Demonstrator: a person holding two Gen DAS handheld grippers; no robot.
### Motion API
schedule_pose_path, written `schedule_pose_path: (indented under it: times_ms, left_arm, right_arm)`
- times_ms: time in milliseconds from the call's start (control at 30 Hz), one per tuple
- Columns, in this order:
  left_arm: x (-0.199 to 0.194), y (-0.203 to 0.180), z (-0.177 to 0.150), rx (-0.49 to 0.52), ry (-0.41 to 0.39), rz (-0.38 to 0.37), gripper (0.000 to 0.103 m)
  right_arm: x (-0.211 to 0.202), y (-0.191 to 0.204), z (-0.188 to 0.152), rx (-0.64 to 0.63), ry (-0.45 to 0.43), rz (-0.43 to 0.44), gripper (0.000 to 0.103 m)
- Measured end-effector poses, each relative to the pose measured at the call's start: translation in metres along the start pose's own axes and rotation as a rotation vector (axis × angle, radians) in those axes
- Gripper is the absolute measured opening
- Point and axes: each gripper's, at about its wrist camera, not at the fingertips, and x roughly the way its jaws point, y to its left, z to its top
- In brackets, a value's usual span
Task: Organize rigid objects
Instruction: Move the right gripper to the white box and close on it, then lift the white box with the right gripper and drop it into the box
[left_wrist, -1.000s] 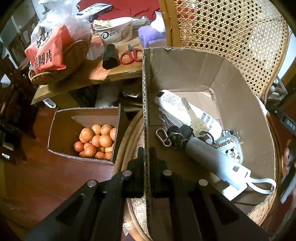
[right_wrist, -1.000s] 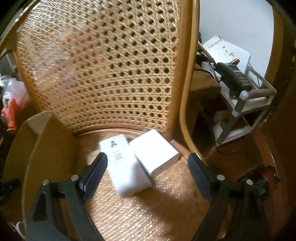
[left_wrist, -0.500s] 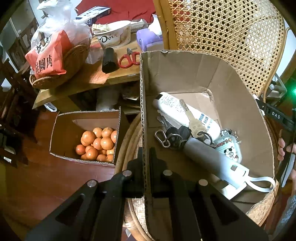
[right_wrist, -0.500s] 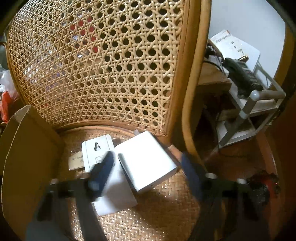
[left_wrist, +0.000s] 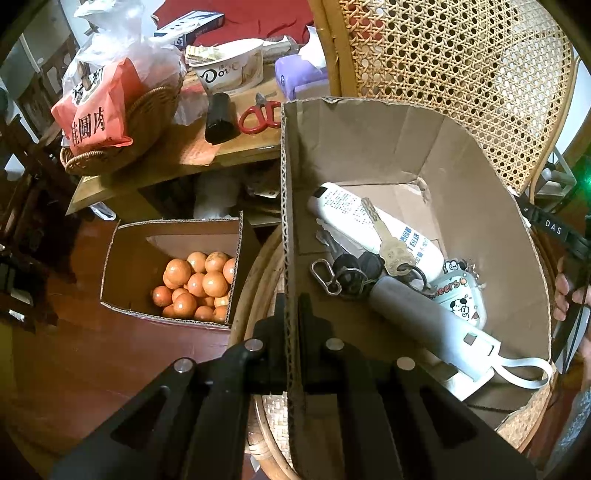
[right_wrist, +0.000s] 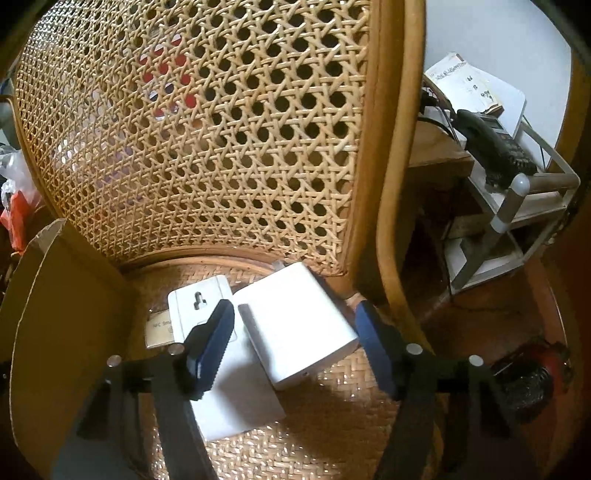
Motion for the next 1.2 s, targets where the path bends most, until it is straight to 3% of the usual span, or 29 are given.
schedule_pose_path:
  times_ms: [233,567,867,1200]
  left_arm:
    - [0.000,0.000,0.000,0.004,-0.001,0.003,0.004]
    - [0.000,0.001,0.000,0.010,-0.003,-0.004,0.004]
    - [0.000,0.003,0.001,-0.002,0.000,-0.008,0.004]
    - [-0.004,0.002,-0.002,-0.005,-0.011,-0.011,0.004]
  right_arm:
    - [0.010,0.014,-0.002,-0.048,0.025,-0.050,0.076]
    - [-0.004,0.015,-0.007,-0.030,0.045,-0.034,0.056]
    - [-0.037,0.017,-0.030,-0.032,0.066,-0.084,0.056]
    - [-0.075,0.011,-0.044,0.023,0.022,-0.050,0.055]
